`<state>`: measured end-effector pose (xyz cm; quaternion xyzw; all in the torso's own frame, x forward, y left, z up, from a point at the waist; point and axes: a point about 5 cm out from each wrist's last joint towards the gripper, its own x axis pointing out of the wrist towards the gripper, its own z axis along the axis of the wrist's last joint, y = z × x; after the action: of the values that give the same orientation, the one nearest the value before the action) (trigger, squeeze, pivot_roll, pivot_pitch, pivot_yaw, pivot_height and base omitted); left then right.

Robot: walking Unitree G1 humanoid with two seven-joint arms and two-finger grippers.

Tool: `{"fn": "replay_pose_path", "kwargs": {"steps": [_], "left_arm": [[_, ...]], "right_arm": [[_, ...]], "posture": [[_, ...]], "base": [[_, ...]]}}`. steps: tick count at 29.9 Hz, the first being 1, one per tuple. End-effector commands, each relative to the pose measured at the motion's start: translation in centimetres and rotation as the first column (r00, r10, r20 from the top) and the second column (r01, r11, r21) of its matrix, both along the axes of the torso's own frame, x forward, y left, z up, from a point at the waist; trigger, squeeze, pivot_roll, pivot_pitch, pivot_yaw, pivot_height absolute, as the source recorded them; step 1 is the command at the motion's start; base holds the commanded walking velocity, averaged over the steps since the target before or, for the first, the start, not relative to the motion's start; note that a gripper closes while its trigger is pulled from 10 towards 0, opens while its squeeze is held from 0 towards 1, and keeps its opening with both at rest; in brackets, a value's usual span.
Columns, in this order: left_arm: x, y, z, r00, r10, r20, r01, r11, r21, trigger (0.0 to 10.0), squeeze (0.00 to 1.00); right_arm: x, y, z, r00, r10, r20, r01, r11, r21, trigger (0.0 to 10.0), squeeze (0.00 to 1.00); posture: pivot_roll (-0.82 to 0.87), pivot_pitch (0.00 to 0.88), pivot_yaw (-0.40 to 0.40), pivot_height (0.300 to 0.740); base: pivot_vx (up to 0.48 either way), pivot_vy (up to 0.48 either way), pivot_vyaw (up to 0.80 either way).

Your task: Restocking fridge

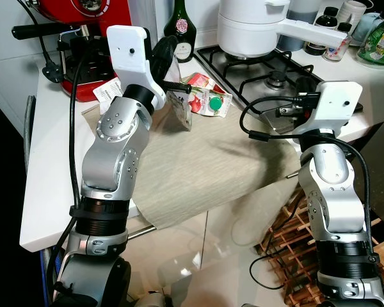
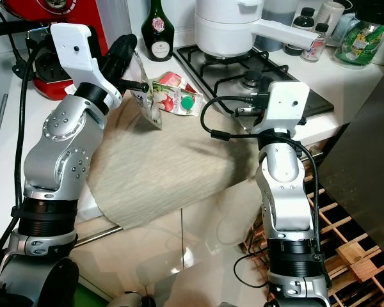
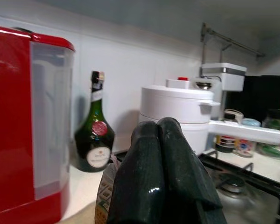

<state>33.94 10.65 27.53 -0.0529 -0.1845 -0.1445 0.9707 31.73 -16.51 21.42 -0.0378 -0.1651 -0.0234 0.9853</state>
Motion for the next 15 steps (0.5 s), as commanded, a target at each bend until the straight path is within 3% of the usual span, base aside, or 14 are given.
{"fn": "replay_pose_path", "kwargs": {"steps": [1, 4, 15], "left_arm": [[-0.15, 0.16, 1.16, 0.998, 0.029, 0.064, -0.029, 1.000, 0.005, 10.0, 0.00], [-0.32, 0.31, 1.77, 0.991, 0.063, 0.115, -0.067, 0.997, 0.027, 10.0, 0.00], [-0.26, 0.45, 1.78, 0.985, 0.093, 0.144, -0.100, 0.994, 0.042, 10.0, 0.00]], "right_arm": [[0.11, 0.09, -0.05, 1.000, 0.002, 0.003, -0.002, 1.000, 0.000, 10.0, 0.00], [0.14, 0.13, -0.10, 1.000, 0.000, 0.003, 0.000, 1.000, 0.002, 10.0, 0.00], [0.12, 0.07, -0.02, 1.000, -0.007, 0.018, 0.007, 1.000, 0.007, 10.0, 0.00]], "posture": [[-0.10, 0.000, 0.022, 0.736], [-0.10, 0.000, 0.025, 0.736], [-0.10, 0.000, 0.024, 0.736]], "base": [[-0.247, 0.000, 0.00], [-0.249, 0.000, 0.00], [-0.272, 0.000, 0.00]]}}
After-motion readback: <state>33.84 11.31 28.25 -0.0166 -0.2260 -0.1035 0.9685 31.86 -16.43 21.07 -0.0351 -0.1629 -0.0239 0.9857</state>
